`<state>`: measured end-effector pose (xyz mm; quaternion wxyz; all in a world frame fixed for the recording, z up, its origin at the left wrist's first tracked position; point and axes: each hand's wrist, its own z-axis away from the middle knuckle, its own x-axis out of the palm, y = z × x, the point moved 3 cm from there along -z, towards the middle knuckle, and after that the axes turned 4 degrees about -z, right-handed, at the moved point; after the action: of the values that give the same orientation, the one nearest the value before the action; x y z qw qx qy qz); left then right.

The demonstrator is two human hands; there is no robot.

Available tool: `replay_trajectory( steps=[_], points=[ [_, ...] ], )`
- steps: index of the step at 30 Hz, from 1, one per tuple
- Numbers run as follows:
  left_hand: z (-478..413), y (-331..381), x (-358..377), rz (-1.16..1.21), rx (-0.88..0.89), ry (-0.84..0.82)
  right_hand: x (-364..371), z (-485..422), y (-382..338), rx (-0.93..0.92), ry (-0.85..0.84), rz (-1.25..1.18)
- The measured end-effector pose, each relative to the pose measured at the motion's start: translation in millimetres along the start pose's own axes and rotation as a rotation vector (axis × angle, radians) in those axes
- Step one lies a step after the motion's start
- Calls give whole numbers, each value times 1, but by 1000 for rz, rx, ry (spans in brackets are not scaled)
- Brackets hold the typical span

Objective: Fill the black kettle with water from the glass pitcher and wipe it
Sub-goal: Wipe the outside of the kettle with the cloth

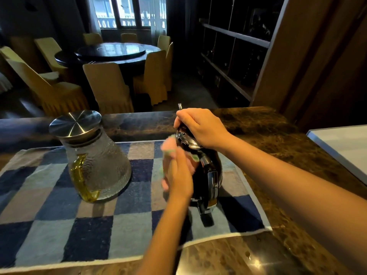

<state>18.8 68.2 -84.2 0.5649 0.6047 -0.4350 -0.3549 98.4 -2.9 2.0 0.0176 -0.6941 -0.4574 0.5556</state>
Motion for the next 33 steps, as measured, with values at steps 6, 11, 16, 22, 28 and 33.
replay_trajectory(
  steps=[6, 11, 16, 22, 28, 33],
  points=[
    [-60, 19, -6, -105, -160, -243, -3, 1, -2, -34, -13, 64],
    [-47, -1, -16, -129, -275, -63, -1, -3, -2, 9, -18, -3],
    [5, -17, -24, 110, -263, 52, 2, -3, 2, 55, 1, -40],
    [58, 5, -15, 498, -324, 428, 1, -2, 2, 18, -29, -63],
    [67, 42, 26, 28, 87, 400, -3, -1, 0, -10, -82, -75],
    [88, 23, 42, -536, 438, 272, -8, 6, -2, -102, -98, -94]
  ],
)
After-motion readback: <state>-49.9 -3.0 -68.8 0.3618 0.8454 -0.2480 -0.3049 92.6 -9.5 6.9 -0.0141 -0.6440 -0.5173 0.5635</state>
